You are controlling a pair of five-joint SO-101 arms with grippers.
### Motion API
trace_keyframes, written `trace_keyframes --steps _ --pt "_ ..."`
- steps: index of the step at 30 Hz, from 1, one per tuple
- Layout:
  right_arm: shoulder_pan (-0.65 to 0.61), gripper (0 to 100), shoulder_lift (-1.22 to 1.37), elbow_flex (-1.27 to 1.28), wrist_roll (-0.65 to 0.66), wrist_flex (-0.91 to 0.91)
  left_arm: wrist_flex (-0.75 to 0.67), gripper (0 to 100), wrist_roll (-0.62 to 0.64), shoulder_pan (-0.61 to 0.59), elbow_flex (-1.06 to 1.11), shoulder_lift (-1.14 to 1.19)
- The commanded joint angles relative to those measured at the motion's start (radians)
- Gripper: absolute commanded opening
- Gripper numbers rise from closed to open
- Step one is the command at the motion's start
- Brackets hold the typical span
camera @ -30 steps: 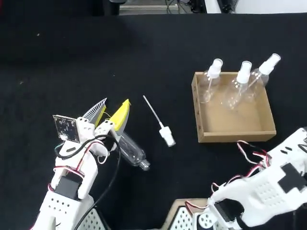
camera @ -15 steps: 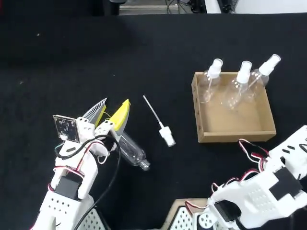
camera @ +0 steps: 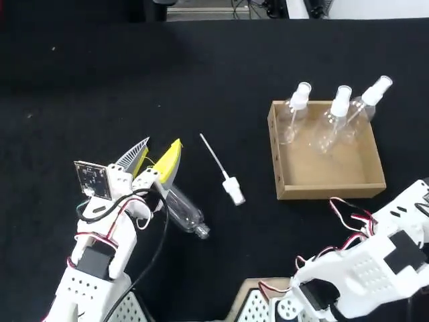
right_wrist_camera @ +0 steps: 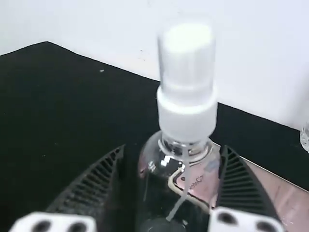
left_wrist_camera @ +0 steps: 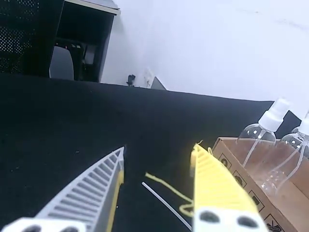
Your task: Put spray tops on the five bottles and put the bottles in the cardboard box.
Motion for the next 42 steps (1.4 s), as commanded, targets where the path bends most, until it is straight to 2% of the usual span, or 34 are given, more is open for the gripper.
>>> trace_keyframes --steps 1,3,7,9,16,19,24,29,33,37,39,42 --pt "0.026 24.3 -0.008 -0.028 0.008 -0.055 -0.014 21 0.0 0.001 0.024 -0.012" --pt "0.037 20.6 -0.007 -0.028 0.008 -0.054 -0.014 21 0.0 0.001 0.024 -0.012" --pt "0.068 0.8 -0.008 -0.035 0.031 -0.054 -0.014 21 0.0 0.001 0.024 -0.012" --pt "0.074 2.2 -0.007 -0.031 0.077 -0.054 -0.014 21 0.0 0.001 0.024 -0.012" --pt "0.098 1.1 -0.038 -0.028 0.08 -0.054 -0.014 21 0.0 0.001 0.022 -0.012" --pt "0.094 1.1 -0.151 0.008 0.08 -0.048 -0.014 21 0.0 0.001 0.022 -0.012" --pt "0.017 1.1 -0.472 0.196 0.08 -0.005 -0.014 21 0.0 0.001 0.021 -0.012" --pt "-0.08 1.1 -0.849 0.303 0.074 0.285 -0.014 21 0.0 0.001 0.024 -0.012" --pt "-0.152 1.1 -1.165 0.277 0.025 0.683 -0.014 21 0.0 0.001 0.024 -0.012" --pt "-0.276 1.1 -1.457 0.246 0.025 1.051 -0.014 21 0.0 0.001 0.022 -0.012" --pt "-0.359 1.1 -1.583 0.275 0.025 1.148 -0.014 21 0.0 0.001 0.022 -0.012" --pt "-0.477 1.1 -1.747 0.369 0.023 1.185 -0.014 21 0.0 0.001 0.024 -0.012"
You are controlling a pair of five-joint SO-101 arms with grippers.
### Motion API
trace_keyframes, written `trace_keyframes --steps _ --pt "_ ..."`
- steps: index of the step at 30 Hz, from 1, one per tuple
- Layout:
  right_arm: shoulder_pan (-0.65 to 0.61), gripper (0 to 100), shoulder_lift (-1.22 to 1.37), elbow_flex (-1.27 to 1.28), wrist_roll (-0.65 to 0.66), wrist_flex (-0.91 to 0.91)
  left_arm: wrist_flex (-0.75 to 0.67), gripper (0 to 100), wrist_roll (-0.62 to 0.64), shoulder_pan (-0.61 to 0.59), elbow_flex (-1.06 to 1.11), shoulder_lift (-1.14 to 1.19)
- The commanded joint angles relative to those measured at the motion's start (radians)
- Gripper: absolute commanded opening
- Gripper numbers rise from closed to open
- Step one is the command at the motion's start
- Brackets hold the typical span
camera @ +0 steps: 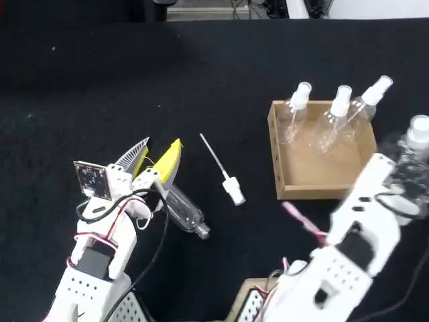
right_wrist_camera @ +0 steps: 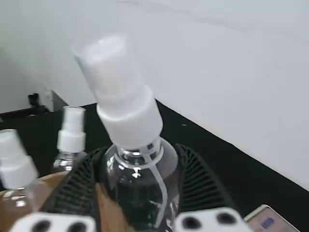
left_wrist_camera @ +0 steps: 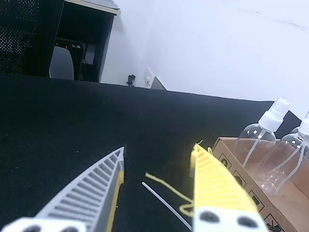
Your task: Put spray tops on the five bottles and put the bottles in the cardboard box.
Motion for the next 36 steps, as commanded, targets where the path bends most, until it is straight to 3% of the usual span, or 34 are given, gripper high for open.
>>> trace_keyframes --steps 1,9,16,27,36 --pt "-0.146 1.1 -0.226 0.074 -0.014 0.04 -0.014 21 0.0 0.001 0.024 -0.012" --pt "-0.341 1.1 -0.492 0.274 -0.048 0.095 -0.014 21 0.0 0.001 0.024 -0.012" --pt "-0.454 1.1 -0.501 0.266 -0.087 0.132 -0.014 21 0.0 0.001 0.024 -0.012" --pt "-0.529 1.2 -0.473 0.265 -0.018 0.161 -0.014 21 0.0 0.001 0.024 -0.012" --pt "-0.532 1.2 -0.205 -0.105 -0.018 0.322 -0.014 21 0.0 0.001 0.024 -0.012"
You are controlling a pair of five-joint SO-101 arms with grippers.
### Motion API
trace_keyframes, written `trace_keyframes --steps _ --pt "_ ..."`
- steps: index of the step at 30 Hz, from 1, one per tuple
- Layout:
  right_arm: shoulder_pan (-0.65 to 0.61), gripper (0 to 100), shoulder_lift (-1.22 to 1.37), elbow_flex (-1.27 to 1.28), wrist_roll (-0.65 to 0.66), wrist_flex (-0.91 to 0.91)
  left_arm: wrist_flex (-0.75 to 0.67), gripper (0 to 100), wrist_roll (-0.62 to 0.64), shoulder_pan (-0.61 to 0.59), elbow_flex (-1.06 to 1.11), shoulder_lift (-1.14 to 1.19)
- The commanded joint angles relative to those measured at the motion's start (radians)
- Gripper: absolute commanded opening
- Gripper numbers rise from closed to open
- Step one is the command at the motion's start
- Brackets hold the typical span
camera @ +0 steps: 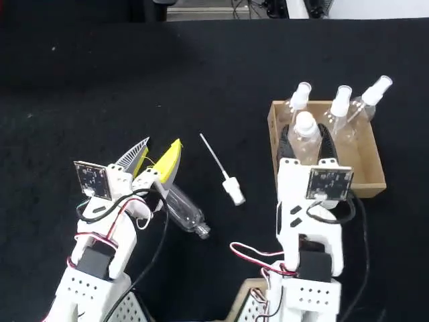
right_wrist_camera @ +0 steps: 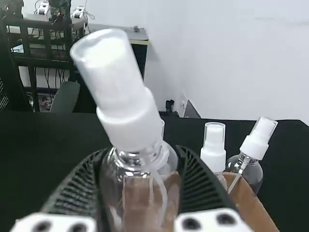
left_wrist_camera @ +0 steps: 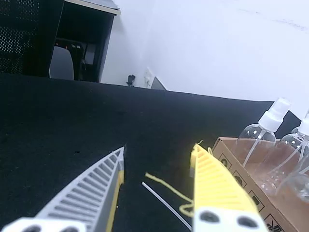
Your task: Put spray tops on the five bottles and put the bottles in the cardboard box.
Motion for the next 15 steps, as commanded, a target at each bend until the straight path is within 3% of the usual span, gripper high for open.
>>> trace_keyframes --steps 1,6,15 --pt "-0.003 1.2 0.168 -0.22 0.003 0.051 -0.014 21 0.0 0.001 0.024 -0.012" --pt "0.0 1.2 0.335 -0.34 0.011 0.104 -0.015 21 0.0 0.001 0.024 -0.012" --pt "0.015 1.1 0.355 -0.266 0.003 0.097 -0.017 21 0.0 0.001 0.024 -0.014"
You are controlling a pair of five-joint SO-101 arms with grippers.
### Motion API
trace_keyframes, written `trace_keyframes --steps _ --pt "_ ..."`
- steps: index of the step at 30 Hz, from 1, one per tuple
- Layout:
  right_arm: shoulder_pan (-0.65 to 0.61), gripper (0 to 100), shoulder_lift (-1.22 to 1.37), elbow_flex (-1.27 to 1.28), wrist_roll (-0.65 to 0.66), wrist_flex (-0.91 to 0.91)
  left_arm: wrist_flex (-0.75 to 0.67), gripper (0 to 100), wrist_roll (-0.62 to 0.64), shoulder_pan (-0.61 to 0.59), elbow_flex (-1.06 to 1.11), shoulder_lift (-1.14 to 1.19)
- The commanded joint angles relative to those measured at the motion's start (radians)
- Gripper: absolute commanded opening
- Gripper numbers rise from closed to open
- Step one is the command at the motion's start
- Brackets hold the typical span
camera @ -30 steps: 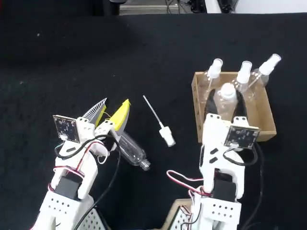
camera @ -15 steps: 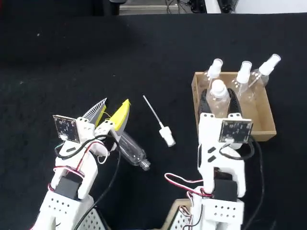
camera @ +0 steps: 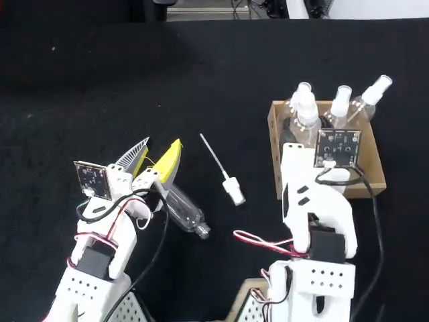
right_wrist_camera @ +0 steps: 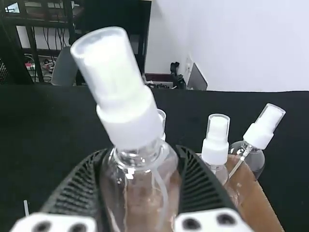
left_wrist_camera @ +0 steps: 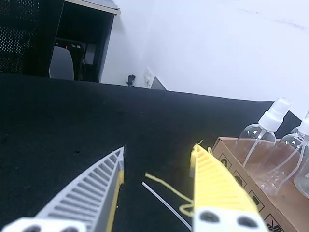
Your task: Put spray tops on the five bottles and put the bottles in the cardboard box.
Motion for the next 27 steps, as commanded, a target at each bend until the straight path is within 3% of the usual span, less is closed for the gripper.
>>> trace_keyframes --steps 1,7,27 --pt "0.017 1.1 0.061 -0.007 0.003 -0.031 -0.017 21 0.0 0.001 0.024 -0.014" --pt "0.064 1.1 0.194 0.001 -0.038 -0.149 -0.017 21 0.0 0.001 0.024 -0.014" --pt "0.064 1.1 0.197 0.406 -0.106 -0.635 -0.018 21 0.0 0.001 0.024 -0.014"
